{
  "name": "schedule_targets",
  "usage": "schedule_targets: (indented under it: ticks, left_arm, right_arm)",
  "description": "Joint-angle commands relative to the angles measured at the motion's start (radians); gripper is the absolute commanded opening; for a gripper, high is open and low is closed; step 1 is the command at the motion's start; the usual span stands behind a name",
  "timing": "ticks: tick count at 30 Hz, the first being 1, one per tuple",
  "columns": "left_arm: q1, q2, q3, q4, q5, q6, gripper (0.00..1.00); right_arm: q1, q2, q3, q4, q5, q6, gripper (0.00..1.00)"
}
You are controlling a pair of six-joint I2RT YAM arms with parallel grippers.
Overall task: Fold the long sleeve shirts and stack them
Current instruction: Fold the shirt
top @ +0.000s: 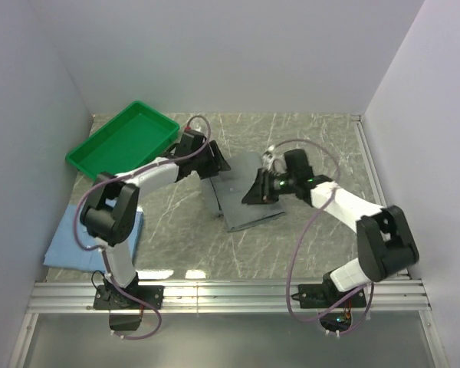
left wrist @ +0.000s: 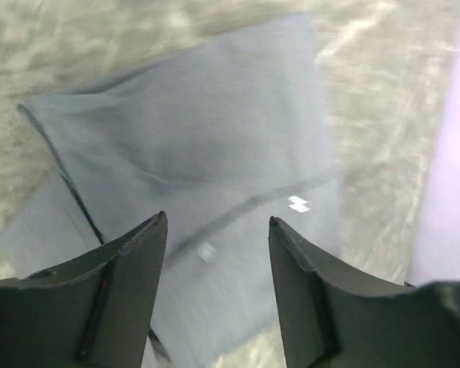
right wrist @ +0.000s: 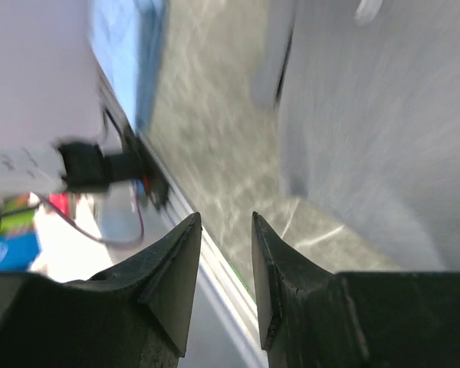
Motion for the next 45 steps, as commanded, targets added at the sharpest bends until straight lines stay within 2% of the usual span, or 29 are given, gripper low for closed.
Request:
schedule_targets:
  ticks: [1,3,5,7,10,14,17,21,26,29,32,38,42,45]
  left_arm:
    - [-0.053,-0.152,-0.013,-0.056,-0.047,0.087,0.63]
    - [-0.095,-0.195,-0.033,-0.079,-0.046,0.094,0.63]
    - [-0.139,-0.211,-0.067,-0.101,-0.029,0.097,0.60]
    - [-0.164,-0.205,-0.107,-0.107,0.025,0.094,0.58]
    - [-0.208,-0.170,-0.170,-0.093,0.097,0.083,0.53]
    - [-0.221,-0.084,-0.228,-0.091,0.172,0.075,0.44]
    - [-0.221,-0.041,-0.234,-0.122,0.165,0.089,0.42]
    - [-0.201,-0.060,-0.262,-0.157,0.139,0.092,0.42]
    - [-0.190,-0.142,-0.267,-0.173,0.123,0.118,0.44]
    - [-0.188,-0.206,-0.232,-0.159,0.126,0.123,0.47]
    - [-0.187,-0.251,-0.190,-0.139,0.106,0.129,0.49]
    - [-0.116,-0.225,-0.126,-0.028,0.099,0.085,0.49]
    - [-0.055,-0.141,-0.110,0.065,0.119,0.032,0.48]
    - [-0.040,-0.065,-0.093,0.072,0.148,0.020,0.47]
  right_arm:
    - [-0.097,-0.063,0.009,-0.032,0.025,-0.029,0.40]
    - [-0.155,-0.057,-0.034,-0.005,-0.001,-0.001,0.40]
    - [-0.189,-0.039,-0.083,0.102,-0.038,0.070,0.39]
    - [-0.229,0.002,-0.152,0.229,-0.053,0.120,0.38]
    - [-0.258,0.093,-0.200,0.325,-0.072,0.177,0.37]
    - [-0.295,0.182,-0.255,0.391,-0.037,0.227,0.36]
    - [-0.333,0.228,-0.302,0.432,-0.023,0.256,0.35]
    - [-0.355,0.186,-0.329,0.391,0.011,0.243,0.34]
    - [-0.346,0.032,-0.301,0.330,0.035,0.217,0.34]
    - [-0.303,-0.077,-0.212,0.291,0.066,0.204,0.35]
    - [-0.274,-0.094,-0.152,0.325,0.071,0.220,0.35]
    - [-0.191,0.076,0.053,0.432,0.068,0.275,0.37]
    - [-0.171,0.272,0.124,0.599,0.049,0.354,0.37]
    - [-0.177,0.392,0.133,0.690,0.063,0.402,0.37]
